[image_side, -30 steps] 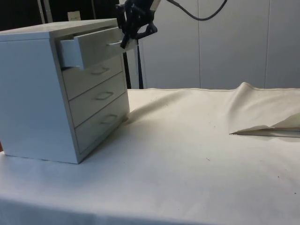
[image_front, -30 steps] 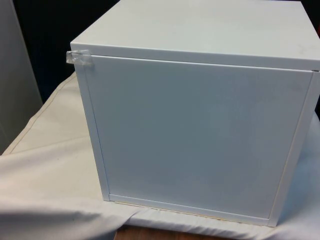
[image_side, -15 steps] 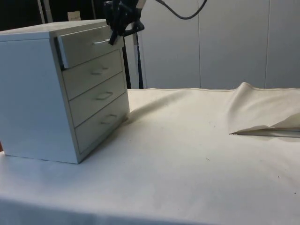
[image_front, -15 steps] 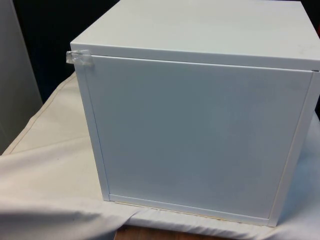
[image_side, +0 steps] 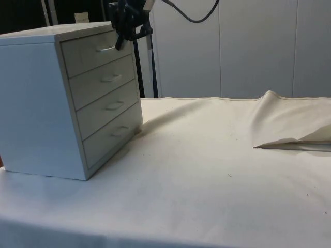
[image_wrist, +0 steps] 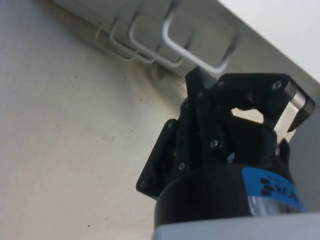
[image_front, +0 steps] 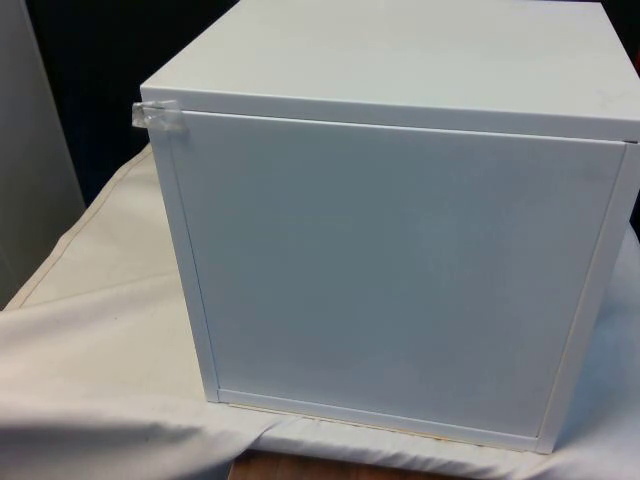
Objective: Open the drawer, then close it.
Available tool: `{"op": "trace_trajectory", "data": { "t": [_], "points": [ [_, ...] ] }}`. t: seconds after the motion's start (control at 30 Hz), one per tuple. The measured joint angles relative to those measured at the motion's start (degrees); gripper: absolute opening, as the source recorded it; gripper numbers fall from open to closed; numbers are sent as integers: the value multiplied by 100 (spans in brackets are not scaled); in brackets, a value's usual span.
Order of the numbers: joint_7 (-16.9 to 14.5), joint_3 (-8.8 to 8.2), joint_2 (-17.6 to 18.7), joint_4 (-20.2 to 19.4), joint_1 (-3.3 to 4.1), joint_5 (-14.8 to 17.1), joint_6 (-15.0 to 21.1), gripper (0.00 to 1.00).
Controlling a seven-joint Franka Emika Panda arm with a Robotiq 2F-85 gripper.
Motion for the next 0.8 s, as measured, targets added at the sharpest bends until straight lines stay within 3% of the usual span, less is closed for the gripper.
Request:
{"op": "trace_trajectory", "data": {
  "t": [0.3, 0.8],
  "points": [
    [-11, 0, -172, -126, 0, 0, -40, 0],
    [-109, 69, -957, -126, 132, 0, -974, 0]
  ]
}}
